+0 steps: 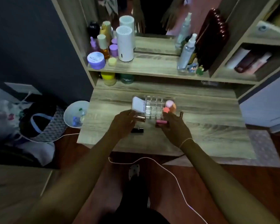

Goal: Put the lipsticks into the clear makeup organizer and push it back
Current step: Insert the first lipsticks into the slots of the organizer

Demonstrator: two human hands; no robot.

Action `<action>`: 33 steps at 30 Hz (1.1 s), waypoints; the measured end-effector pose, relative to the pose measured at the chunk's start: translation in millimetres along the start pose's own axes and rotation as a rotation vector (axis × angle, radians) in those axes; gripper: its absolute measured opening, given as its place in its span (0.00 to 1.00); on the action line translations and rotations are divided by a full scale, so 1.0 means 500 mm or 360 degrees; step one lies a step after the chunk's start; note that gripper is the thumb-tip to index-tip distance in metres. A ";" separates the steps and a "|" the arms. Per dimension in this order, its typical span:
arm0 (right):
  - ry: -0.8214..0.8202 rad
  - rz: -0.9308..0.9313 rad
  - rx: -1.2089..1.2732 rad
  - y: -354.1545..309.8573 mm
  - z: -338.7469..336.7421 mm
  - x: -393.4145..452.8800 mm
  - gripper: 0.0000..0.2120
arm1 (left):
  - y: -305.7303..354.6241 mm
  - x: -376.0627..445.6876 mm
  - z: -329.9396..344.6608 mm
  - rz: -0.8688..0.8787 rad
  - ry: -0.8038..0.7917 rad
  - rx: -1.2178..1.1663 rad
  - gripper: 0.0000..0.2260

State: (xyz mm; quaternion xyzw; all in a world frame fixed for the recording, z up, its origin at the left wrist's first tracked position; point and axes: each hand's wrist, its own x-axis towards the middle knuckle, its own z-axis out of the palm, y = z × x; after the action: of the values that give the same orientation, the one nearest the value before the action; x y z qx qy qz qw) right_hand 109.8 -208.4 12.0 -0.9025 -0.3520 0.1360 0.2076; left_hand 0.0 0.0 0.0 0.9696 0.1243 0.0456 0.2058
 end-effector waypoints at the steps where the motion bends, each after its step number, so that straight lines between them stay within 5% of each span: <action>1: 0.0000 0.0047 0.0035 0.003 0.010 0.000 0.21 | -0.006 0.004 0.009 -0.0003 -0.0024 0.0006 0.18; 20: -0.0171 0.0254 -0.0246 0.038 0.136 0.083 0.18 | -0.123 0.060 0.083 0.0039 -0.0272 0.0177 0.19; 33: -0.0243 0.0190 -0.0262 0.047 0.124 0.114 0.18 | -0.151 0.042 0.074 0.0042 -0.0140 0.0115 0.16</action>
State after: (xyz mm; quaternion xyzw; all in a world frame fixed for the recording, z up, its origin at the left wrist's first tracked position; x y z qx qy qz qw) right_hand 139.7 -167.3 -59.1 -0.9228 -0.3225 0.1872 0.0969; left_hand 8.5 58.0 -63.7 0.9790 0.1039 0.0013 0.1754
